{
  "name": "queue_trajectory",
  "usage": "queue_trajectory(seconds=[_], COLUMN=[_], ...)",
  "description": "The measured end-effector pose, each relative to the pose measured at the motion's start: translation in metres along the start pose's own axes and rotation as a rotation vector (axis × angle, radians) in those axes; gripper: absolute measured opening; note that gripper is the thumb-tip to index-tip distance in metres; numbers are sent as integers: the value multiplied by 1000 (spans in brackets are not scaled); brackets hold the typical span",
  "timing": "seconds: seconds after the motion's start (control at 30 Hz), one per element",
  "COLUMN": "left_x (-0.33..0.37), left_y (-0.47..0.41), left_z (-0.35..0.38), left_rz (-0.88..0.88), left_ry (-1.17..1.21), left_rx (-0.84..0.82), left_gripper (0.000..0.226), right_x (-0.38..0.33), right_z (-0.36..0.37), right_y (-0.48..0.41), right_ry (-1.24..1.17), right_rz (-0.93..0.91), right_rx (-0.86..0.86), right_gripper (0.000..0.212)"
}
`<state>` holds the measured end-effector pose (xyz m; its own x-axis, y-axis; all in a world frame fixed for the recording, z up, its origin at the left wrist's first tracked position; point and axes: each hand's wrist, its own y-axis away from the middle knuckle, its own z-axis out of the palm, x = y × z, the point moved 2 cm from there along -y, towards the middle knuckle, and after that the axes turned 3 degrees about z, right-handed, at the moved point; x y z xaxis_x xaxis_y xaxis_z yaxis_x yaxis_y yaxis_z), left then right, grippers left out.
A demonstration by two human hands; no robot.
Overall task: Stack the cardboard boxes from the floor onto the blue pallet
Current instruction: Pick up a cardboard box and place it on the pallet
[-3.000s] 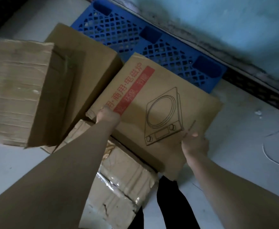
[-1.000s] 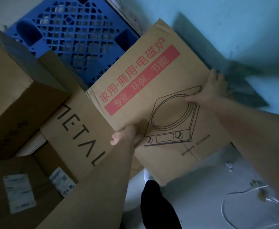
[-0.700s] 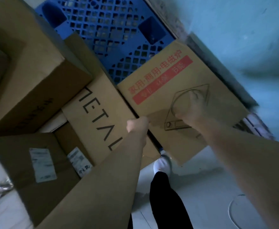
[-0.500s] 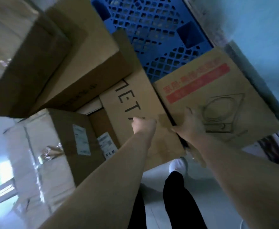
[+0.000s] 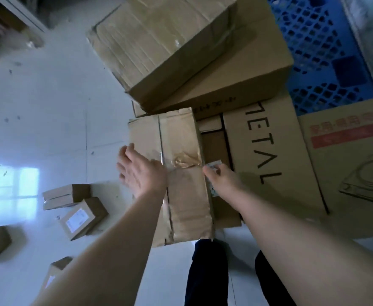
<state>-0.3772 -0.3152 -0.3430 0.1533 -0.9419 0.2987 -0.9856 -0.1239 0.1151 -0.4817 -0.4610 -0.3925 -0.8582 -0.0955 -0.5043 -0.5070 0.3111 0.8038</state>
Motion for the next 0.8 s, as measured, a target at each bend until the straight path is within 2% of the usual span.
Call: queue_trajectory(seconds=[0.13,0.23,0.3,0.37,0.47,0.57,0.67,0.73,0.77,0.8], left_x=[-65,-82,-77,-65,-35,2,35,51,55,58], left_y=[-29,-26,-13,2,17,27,45,59,64,67], left_z=[12,22,22,18,16,27,47,59,63,66], left_rz=[-357,-462,-407,-351,-268,-179,-67,2,10,2], left_ry=[26,218,242,240,195,233,290,190,121,43], left_rx=[-265,-430,-469,-435,-370,-426,-552,-580,-556,-510], left_gripper=[76,66,57,54,64,65,51,40,42,53], right_x=[-7,-6,-2,3,19,41,61,70,73,77], right_z=[23,26,25,17,-6,-38,-70,-89,-97,-104], right_y=[-8,-13,-16,-18,-21,-18,-13,-10,-9,-8], right_ry=[-26,-63,-87,-94,-157,-218,-266,-316,-347,-375], right_rz=[59,73,88,121,221,286,318,322,308,292], right_rx=[52,70,80,131,261,318,265,207,190,180], right_gripper=[70,67,60,53,44,44,54,69,76,82])
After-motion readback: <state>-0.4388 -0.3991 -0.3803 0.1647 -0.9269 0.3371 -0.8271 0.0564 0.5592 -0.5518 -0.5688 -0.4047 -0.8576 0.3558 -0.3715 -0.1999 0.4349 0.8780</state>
